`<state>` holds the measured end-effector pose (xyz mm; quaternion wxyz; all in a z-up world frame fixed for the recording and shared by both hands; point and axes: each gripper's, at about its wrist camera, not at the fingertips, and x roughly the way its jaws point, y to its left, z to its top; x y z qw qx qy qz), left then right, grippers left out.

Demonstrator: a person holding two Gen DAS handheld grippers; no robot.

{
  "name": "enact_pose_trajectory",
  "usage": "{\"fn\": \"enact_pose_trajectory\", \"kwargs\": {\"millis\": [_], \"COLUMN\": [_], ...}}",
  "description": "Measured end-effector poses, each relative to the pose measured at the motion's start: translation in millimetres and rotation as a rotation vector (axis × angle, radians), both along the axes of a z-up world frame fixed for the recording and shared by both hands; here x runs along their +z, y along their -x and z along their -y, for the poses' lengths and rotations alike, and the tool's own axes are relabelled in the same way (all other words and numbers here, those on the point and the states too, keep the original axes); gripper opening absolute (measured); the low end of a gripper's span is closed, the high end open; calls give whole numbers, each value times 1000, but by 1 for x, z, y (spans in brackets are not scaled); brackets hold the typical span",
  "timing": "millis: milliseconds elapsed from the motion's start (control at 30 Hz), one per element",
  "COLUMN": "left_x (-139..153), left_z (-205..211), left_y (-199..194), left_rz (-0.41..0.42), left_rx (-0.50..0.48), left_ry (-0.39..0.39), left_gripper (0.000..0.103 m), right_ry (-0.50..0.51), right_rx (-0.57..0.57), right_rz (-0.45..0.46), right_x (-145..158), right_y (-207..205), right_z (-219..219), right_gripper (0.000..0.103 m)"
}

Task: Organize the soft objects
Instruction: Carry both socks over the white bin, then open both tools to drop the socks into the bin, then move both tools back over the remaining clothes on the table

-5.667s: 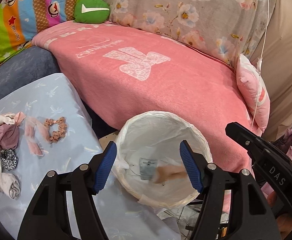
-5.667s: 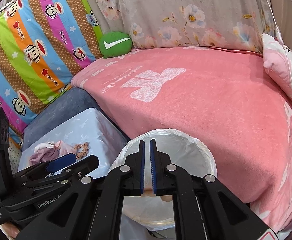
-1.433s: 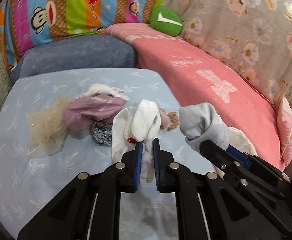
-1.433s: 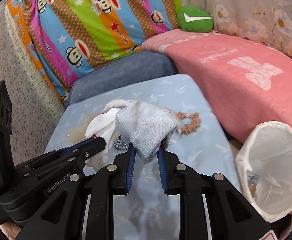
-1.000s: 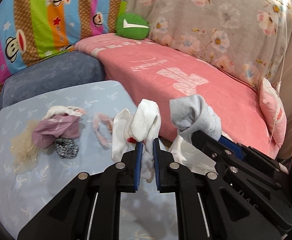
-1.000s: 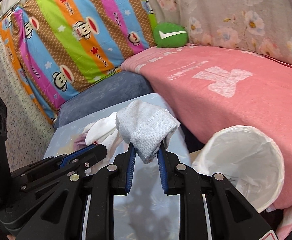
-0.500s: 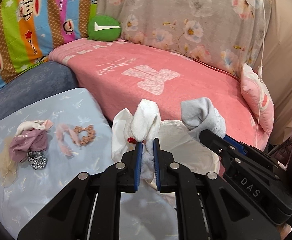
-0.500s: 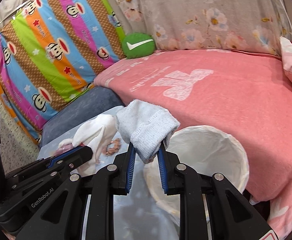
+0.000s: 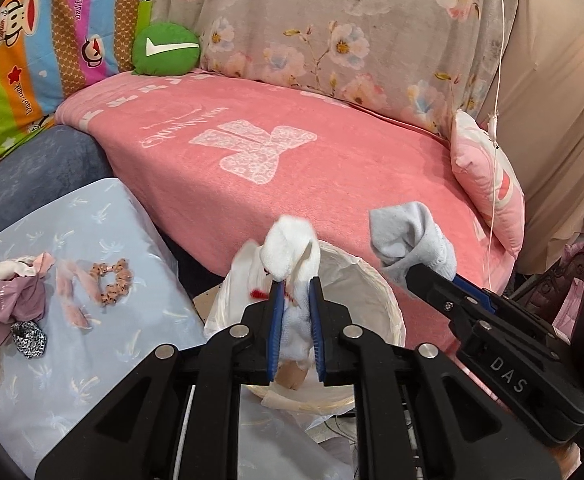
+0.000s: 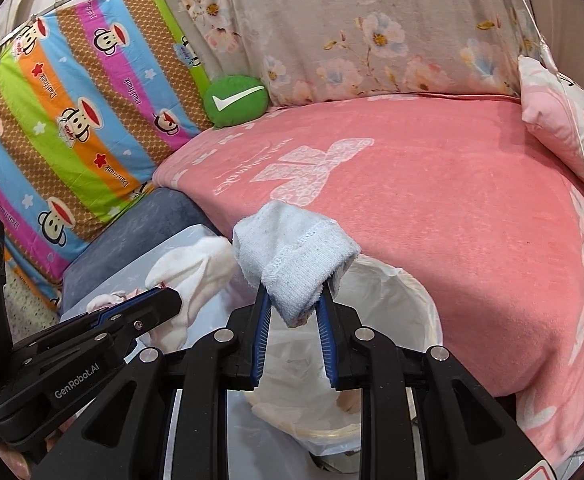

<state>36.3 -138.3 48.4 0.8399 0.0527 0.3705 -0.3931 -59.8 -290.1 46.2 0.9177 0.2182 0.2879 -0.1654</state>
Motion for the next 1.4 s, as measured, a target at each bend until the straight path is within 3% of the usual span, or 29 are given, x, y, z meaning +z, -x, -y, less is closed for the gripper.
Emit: {"fn": "enact_pose_trajectory", "kwargs": {"millis": [67,133,233,467,1000,1400], "left_x": [-1,-1,1,2,2,2], "left_z": [2,1,-2,-9,-48,-93], "left_y": [-2,-3,-4,-7,-14,-23], "left_rz": [-7,-7,6,15,22,40], "left_rx": [12,23,45,72,160,248], "left_ry": [-4,2,6,-5,-15,-16], "left_gripper": [24,42,54,55,55,60], "right_ry": [1,4,6,6,18,35], "right_rx": [-6,-10,-12,-1,81,155], "right_rz": [1,5,6,10,-12,-14], "right_x": [0,1,2,3,5,7], "right_y": [1,2,1,-1,-17,-38], "right_z": [2,2,2,-2,-37,-78], "right_gripper": [25,25,26,33,34,34]}}
